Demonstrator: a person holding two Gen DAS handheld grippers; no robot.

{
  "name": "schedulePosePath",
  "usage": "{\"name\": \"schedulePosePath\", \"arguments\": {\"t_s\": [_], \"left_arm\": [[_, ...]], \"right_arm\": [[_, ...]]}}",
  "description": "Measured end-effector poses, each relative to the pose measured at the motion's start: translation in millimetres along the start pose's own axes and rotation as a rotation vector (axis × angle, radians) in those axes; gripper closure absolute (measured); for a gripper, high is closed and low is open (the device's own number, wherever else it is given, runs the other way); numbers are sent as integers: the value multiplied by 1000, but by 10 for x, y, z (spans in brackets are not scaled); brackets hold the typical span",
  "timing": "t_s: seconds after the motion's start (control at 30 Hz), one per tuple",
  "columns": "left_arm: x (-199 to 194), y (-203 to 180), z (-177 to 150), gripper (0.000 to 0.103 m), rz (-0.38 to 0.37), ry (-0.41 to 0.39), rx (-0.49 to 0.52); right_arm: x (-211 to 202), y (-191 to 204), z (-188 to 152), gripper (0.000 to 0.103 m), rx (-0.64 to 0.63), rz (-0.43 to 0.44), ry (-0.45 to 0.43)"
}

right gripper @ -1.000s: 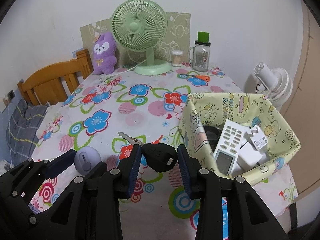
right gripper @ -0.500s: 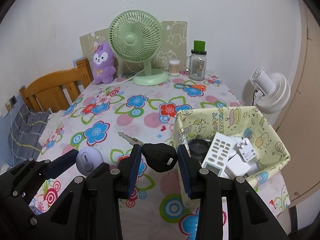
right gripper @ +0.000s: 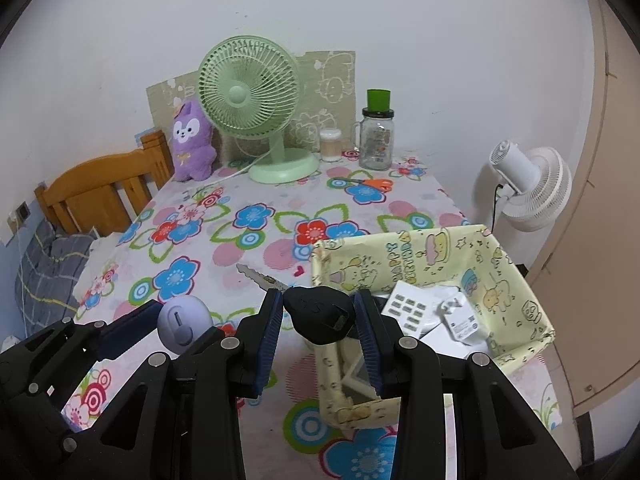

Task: Organize rigid objects
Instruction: 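Lower the lavender object and car key into the yellow box with both tools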

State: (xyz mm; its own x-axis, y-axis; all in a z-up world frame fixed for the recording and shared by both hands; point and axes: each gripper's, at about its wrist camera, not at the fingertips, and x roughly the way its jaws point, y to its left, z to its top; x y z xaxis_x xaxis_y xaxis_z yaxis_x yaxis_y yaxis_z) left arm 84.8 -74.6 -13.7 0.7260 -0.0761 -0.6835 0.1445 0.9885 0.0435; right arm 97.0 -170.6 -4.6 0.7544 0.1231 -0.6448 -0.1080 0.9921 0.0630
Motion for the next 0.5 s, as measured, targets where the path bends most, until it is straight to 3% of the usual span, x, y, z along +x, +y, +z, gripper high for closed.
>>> {"name": "schedulePosePath", "arguments": {"t_s": [0.5], "left_arm": [[173,-380,177,59,-55,1,54]], "right_arm": [[49,-428,63,62,45,-47,2]]}}
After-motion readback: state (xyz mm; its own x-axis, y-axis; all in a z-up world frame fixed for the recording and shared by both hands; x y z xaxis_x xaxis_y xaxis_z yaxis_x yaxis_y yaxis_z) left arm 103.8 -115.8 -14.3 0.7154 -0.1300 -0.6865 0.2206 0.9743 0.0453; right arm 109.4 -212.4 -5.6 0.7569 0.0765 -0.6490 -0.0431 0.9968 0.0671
